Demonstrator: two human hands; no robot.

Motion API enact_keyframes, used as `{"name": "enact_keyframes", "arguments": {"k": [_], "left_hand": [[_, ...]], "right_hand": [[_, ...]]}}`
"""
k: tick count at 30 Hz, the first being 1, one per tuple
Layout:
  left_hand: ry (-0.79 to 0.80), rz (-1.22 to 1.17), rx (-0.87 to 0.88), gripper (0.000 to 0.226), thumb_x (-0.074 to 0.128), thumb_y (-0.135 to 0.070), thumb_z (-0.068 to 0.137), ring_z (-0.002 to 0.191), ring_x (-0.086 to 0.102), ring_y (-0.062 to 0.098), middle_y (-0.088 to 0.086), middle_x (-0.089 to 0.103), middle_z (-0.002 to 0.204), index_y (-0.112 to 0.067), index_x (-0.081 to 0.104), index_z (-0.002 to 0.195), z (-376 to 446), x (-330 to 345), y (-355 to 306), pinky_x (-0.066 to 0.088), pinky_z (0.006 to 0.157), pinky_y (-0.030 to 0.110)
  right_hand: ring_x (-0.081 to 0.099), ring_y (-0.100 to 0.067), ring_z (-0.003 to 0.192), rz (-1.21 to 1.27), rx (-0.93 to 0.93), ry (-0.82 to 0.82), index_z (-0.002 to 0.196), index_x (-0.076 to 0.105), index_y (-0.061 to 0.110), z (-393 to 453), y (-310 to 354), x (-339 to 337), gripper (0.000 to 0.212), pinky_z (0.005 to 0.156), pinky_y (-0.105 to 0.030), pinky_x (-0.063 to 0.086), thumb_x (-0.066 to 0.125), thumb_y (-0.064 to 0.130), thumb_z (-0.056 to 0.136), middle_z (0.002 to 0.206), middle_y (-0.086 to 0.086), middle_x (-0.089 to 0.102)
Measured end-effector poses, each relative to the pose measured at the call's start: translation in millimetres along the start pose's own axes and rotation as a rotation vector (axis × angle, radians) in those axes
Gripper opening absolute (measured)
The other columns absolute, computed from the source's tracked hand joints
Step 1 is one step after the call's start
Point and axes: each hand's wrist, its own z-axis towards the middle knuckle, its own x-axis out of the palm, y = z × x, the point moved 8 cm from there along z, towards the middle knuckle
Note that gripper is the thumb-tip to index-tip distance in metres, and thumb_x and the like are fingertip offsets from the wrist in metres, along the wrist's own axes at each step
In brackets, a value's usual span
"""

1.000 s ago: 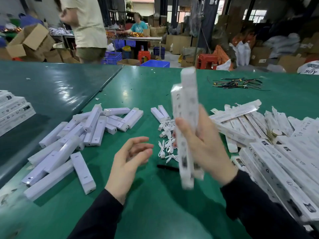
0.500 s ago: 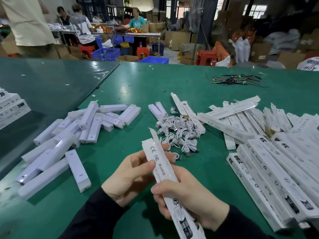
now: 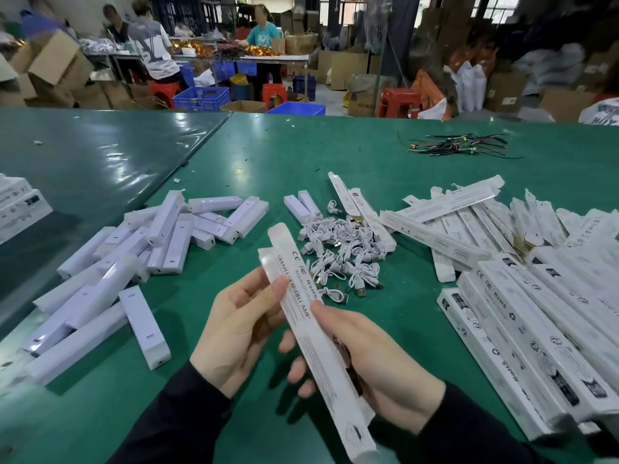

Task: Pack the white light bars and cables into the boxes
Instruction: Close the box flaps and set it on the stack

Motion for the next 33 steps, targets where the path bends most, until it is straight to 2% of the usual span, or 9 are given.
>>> {"name": "enact_keyframes", "arguments": {"k": [4, 6, 8, 13, 17, 20, 24, 29, 33], "left_hand": [[-0.045, 0.038, 0.086, 0.048, 0.068, -0.018, 0.076, 0.049, 0.061, 0.011, 0.018, 0.072, 0.088, 0.001, 0.06, 0.12, -2.1, 1.4, -6.8, 0.049, 0.047, 0.018], [-0.097, 0.07, 0.101, 0.059, 0.073, -0.022, 0.068, 0.057, 0.066, 0.016, 0.018, 0.073, 0.093, -0.011, 0.057, 0.123, -2.7, -1.2, -9.0, 0.052, 0.048, 0.022], [-0.107, 0.132, 0.104, 0.066, 0.077, -0.026, 0.063, 0.065, 0.07, 0.02, 0.015, 0.074, 0.091, -0.02, 0.056, 0.126, -3.6, -1.1, -10.2, 0.054, 0.05, 0.027], [-0.053, 0.254, 0.02, 0.069, 0.088, -0.018, 0.067, 0.069, 0.07, 0.026, 0.019, 0.073, 0.09, -0.035, 0.054, 0.125, -6.0, 8.0, -2.0, 0.049, 0.046, 0.026], [0.032, 0.272, -0.018, 0.044, 0.076, -0.021, 0.072, 0.068, 0.069, 0.021, 0.017, 0.073, 0.091, -0.028, 0.064, 0.114, -8.8, 17.1, 2.4, 0.051, 0.047, 0.026], [0.052, 0.298, -0.035, 0.045, 0.079, -0.021, 0.073, 0.072, 0.07, 0.023, 0.018, 0.073, 0.095, -0.02, 0.064, 0.116, -8.7, 17.2, 3.5, 0.053, 0.049, 0.028], [0.079, 0.313, -0.041, 0.044, 0.076, -0.015, 0.077, 0.07, 0.07, 0.022, 0.018, 0.073, 0.096, -0.015, 0.061, 0.119, -8.6, 17.9, 5.6, 0.053, 0.049, 0.027], [0.113, 0.303, -0.069, 0.045, 0.069, -0.016, 0.076, 0.071, 0.071, 0.021, 0.018, 0.073, 0.098, -0.013, 0.057, 0.119, -9.8, 21.3, 11.0, 0.052, 0.048, 0.027], [0.13, 0.296, -0.079, 0.042, 0.068, -0.014, 0.076, 0.07, 0.07, 0.02, 0.02, 0.073, 0.097, -0.011, 0.059, 0.117, -9.5, 20.8, 11.1, 0.051, 0.047, 0.025]], "right_hand": [[0.07, -0.023, 0.079, 0.093, 0.046, 0.077, 0.116, 0.065, 0.001, 0.8, -3.5, 1.5, 0.049, 0.069, -0.032, 0.06, 0.045, 0.042, 0.098, 0.099, -0.012, 0.072], [0.07, -0.025, 0.084, -0.084, 0.03, 0.016, 0.112, 0.07, 0.004, 2.0, -2.2, -8.4, 0.051, 0.073, -0.031, 0.058, 0.048, 0.047, 0.096, 0.103, -0.013, 0.073], [0.068, -0.02, 0.077, -0.29, -0.037, -0.117, 0.102, 0.075, 0.006, 1.8, 5.7, -23.1, 0.052, 0.063, -0.024, 0.054, 0.054, 0.052, 0.088, 0.095, -0.01, 0.075], [0.068, -0.012, 0.072, -0.34, -0.316, -0.36, 0.102, 0.066, 0.021, -5.8, 32.6, -49.4, 0.014, 0.059, -0.025, 0.054, 0.067, 0.025, 0.088, 0.09, 0.003, 0.072], [0.066, -0.014, 0.078, -0.352, -0.407, -0.322, 0.104, 0.07, 0.028, -6.0, 39.0, -46.6, 0.023, 0.061, -0.022, 0.054, 0.072, 0.015, 0.086, 0.095, -0.005, 0.07], [0.065, -0.016, 0.078, -0.355, -0.414, -0.321, 0.101, 0.072, 0.026, -4.6, 39.0, -48.1, 0.02, 0.063, -0.023, 0.053, 0.072, 0.014, 0.085, 0.094, -0.01, 0.07], [0.065, -0.013, 0.076, -0.374, -0.386, -0.262, 0.101, 0.068, 0.026, -2.4, 37.3, -46.7, 0.019, 0.061, -0.026, 0.054, 0.069, 0.012, 0.089, 0.085, 0.002, 0.067], [0.063, -0.011, 0.071, -0.386, -0.379, -0.251, 0.102, 0.068, 0.012, -0.6, 35.5, -49.6, 0.014, 0.06, -0.026, 0.053, 0.068, 0.009, 0.089, 0.085, 0.001, 0.064], [0.058, -0.016, 0.074, -0.405, -0.381, -0.214, 0.096, 0.069, 0.017, 0.0, 35.4, -45.8, 0.017, 0.058, -0.024, 0.05, 0.068, 0.023, 0.08, 0.089, -0.005, 0.061]]}}
